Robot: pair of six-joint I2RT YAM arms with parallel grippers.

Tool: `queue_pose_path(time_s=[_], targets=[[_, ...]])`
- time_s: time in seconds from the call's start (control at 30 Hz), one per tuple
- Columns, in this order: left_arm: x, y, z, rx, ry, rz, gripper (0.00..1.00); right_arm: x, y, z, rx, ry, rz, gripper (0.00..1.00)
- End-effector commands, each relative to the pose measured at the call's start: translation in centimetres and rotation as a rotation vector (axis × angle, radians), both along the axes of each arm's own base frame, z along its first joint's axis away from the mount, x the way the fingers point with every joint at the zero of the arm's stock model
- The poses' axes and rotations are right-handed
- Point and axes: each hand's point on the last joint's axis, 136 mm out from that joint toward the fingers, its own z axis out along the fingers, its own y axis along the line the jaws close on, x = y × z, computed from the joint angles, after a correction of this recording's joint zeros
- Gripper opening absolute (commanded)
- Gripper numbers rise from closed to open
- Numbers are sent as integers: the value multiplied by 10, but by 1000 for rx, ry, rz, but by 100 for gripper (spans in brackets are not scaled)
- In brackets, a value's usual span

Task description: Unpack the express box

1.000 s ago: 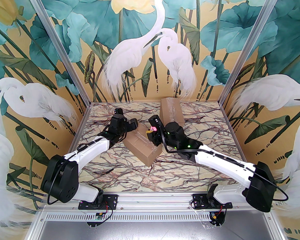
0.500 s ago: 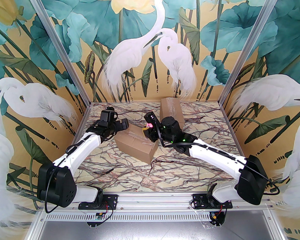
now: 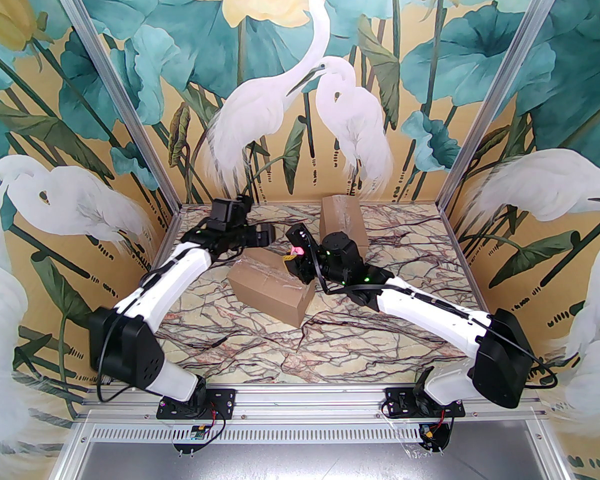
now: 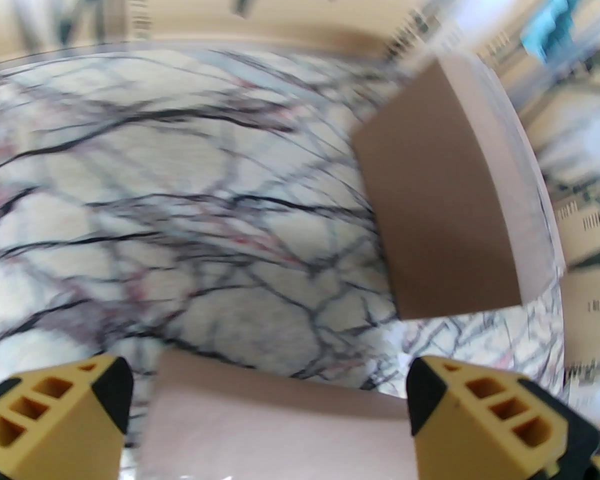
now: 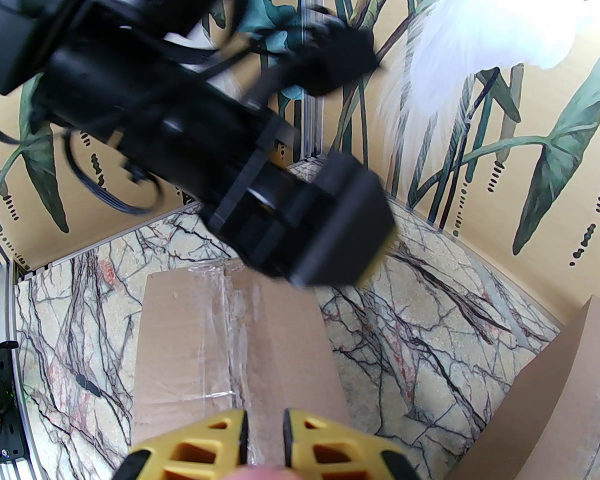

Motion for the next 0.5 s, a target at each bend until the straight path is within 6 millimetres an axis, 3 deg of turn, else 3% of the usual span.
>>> queue_pose_path(time_s=[0.0, 0.13, 0.47], targets=[[-12, -25, -15, 9, 53, -119, 92, 6, 1, 14, 10, -43, -8, 0], [-18, -30, -33, 45, 48, -143, 90, 6, 1, 12, 1, -40, -10, 0], [-23, -8, -74, 118, -15, -64, 90, 4, -7, 24, 5, -62, -27, 0]])
